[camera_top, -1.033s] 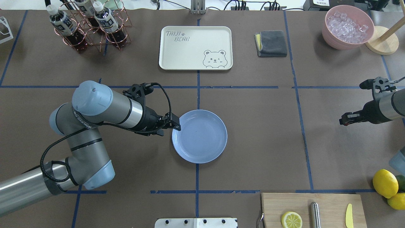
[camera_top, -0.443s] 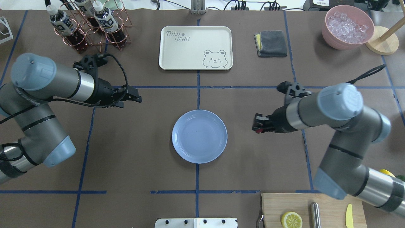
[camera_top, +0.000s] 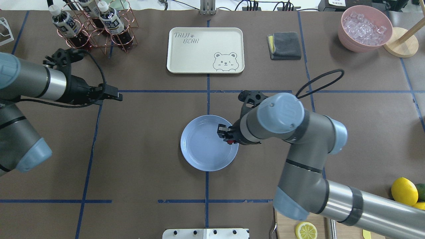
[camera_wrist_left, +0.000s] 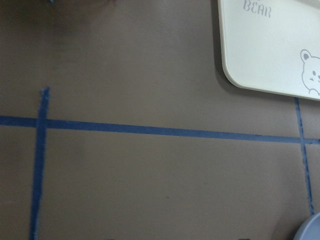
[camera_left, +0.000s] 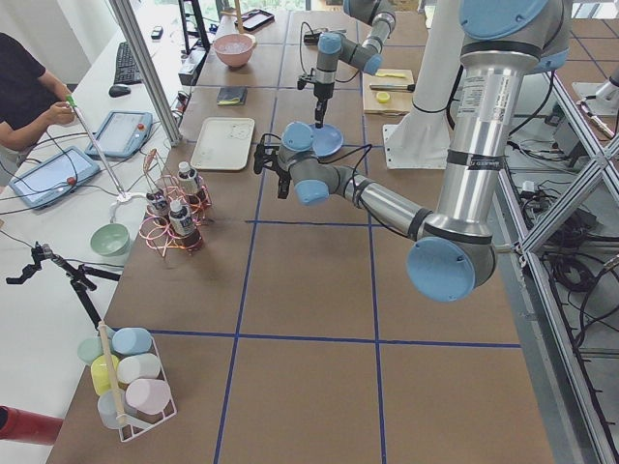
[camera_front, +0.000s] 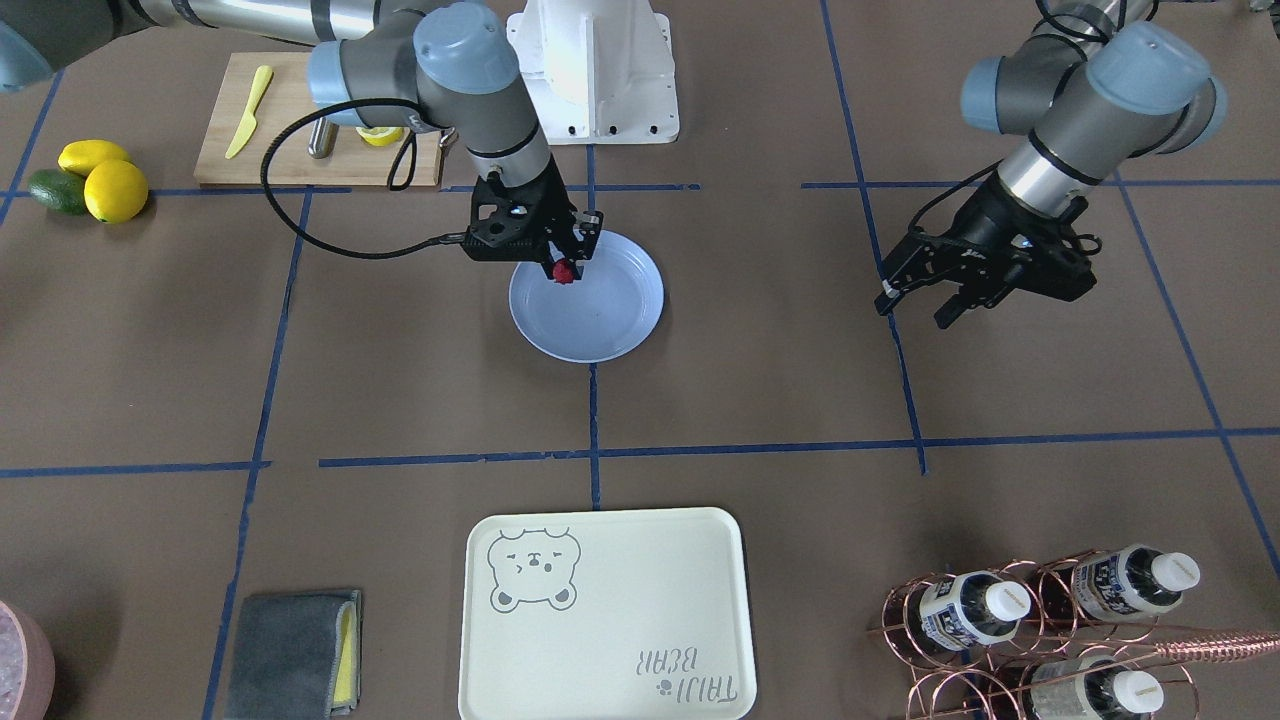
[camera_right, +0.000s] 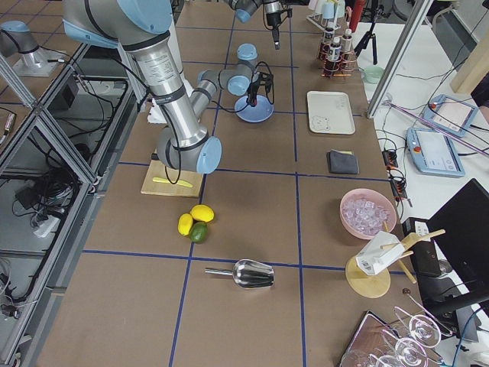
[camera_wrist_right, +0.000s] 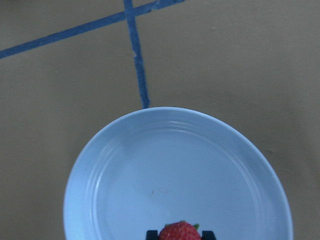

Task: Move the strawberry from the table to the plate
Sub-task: 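Carry the strawberry over the plate with the right gripper while the left withdraws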

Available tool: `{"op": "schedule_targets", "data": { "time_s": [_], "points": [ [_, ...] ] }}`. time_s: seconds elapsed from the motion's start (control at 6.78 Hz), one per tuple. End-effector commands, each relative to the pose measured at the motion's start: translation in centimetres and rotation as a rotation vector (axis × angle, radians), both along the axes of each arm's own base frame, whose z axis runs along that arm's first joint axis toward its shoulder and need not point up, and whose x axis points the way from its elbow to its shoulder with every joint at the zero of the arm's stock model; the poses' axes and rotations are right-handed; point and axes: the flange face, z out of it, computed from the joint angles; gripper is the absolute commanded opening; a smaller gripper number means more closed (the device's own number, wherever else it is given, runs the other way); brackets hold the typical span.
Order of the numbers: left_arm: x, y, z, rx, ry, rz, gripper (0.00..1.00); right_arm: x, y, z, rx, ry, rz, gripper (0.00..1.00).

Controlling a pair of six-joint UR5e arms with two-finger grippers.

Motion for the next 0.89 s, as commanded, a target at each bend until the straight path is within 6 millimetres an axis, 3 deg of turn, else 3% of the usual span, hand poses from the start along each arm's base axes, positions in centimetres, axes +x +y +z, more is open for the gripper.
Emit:
{"op": "schedule_targets", "data": {
  "time_s": [0.0,0.3,0.74],
  "points": [
    [-6.7,-0.1,4.4,0.090,-0.093,-0.004,1.00,-3.4,-1.1,0.2,-0.002,0.060,0.021,0.00],
    [-10.5,0.6,7.8,0.140,-0.166,0.002,1.00,-5.2,0.0,1.3,-0.001,0.097,0.011,0.00],
    [-10.6,0.6,7.9,0.140,-0.168,0.001,1.00,-5.8,0.8,1.7,-0.001,0.110,0.003,0.00]
  ]
}}
